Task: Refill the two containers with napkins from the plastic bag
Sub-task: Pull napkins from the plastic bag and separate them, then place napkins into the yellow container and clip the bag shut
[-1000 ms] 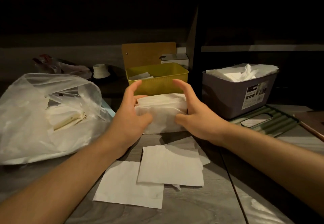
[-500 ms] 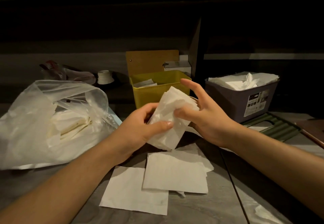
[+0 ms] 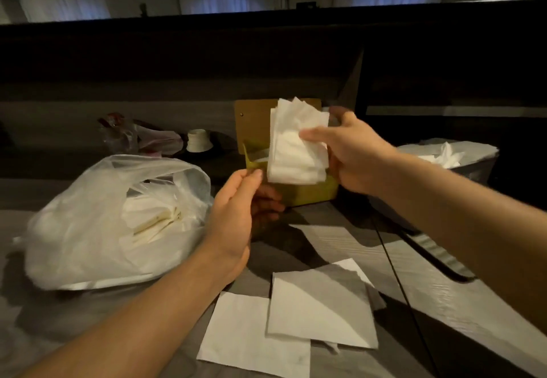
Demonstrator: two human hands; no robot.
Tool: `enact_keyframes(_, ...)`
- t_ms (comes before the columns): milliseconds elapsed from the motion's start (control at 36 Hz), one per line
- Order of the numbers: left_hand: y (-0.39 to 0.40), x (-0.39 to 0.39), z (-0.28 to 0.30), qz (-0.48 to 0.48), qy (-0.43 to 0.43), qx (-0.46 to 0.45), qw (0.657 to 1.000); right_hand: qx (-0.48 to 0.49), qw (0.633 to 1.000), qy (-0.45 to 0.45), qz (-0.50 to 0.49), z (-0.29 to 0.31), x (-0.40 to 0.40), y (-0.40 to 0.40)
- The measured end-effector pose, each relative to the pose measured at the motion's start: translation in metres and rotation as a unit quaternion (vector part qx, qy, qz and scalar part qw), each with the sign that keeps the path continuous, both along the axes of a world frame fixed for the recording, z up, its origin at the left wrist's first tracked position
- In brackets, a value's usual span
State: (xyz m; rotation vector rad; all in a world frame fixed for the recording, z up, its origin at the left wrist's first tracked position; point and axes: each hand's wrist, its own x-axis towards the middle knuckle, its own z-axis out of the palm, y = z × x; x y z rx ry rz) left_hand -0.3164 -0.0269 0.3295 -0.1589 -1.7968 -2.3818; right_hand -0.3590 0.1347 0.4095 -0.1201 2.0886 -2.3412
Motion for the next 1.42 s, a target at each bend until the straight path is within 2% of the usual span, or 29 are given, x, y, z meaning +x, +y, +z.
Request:
enact_keyframes(83,-0.006,-0.006,-0.003,0.049,0.016,0.007,0.999,0.028,0.999,0.021,0.009,0.027,-0.032,-0.016)
enact_keyframes(167,-0.008,-0.007,-0.003,0.053,0.016,0.008,0.998,0.044,0.999,0.015,0.006,0.04,-0.057,-0.032)
enact_keyframes(222,-0.01,-0.007,-0.004,0.048,0.016,0.001,0.999,0.059,0.998,-0.021,0.007,0.042,-0.071,-0.04)
enact_keyframes(306,-0.013,-0.008,-0.005,0.044,0.017,-0.004,0.999,0.153,0.982,-0.107,0.021,0.034,-0.082,-0.044)
enact_keyframes(389,-0.014,-0.011,-0.005,0.043,0.015,-0.008,0.999,0.22,0.963,-0.151,0.036,0.027,-0.087,-0.044)
enact_keyframes(583,-0.014,-0.014,-0.008,0.047,0.015,-0.008,0.999,0.316,0.932,-0.175,0.044,0.026,-0.084,-0.051)
enact_keyframes(694,-0.013,-0.013,-0.008,0.048,0.02,-0.009,0.999,0.392,0.908,-0.144,0.031,0.018,-0.089,-0.055)
enact_keyframes(806,-0.012,-0.014,-0.008,0.049,0.016,-0.013,0.999,0.497,0.864,-0.075,0.025,0.018,-0.088,-0.06)
enact_keyframes(889,-0.012,-0.014,-0.008,0.049,0.012,-0.009,0.999,0.61,0.791,-0.016,0.033,0.021,-0.083,-0.061)
enact_keyframes(944,-0.012,-0.014,-0.008,0.047,0.011,-0.01,0.999,0.652,0.755,0.07,0.01,0.026,-0.081,-0.056)
enact_keyframes(1000,-0.012,-0.013,-0.008,0.043,0.011,-0.008,0.999,0.652,0.73,0.206,-0.012,0.035,-0.077,-0.047)
enact_keyframes(1028,-0.012,-0.014,-0.008,0.041,0.012,-0.008,0.999,0.652,0.714,0.255,0.011,0.04,-0.075,-0.042)
enact_keyframes(1056,-0.012,-0.014,-0.008,0.04,0.012,-0.01,0.999,0.653,0.707,0.264,0.054,0.045,-0.073,-0.038)
enact_keyframes(1111,-0.012,-0.014,-0.008,0.042,0.011,-0.01,0.999,0.671,0.693,0.218,0.146,0.053,-0.067,-0.034)
enact_keyframes(1167,-0.013,-0.015,-0.009,0.044,0.01,-0.006,0.999,0.691,0.671,0.183,0.196,0.055,-0.068,-0.035)
enact_keyframes(1278,-0.013,-0.015,-0.009,0.046,0.009,-0.001,0.999,0.694,0.663,0.133,0.247,0.059,-0.082,-0.04)
enact_keyframes(1417,-0.013,-0.017,-0.008,0.043,0.008,0.007,0.999,0.717,0.624,0.074,0.302,0.059,-0.102,-0.048)
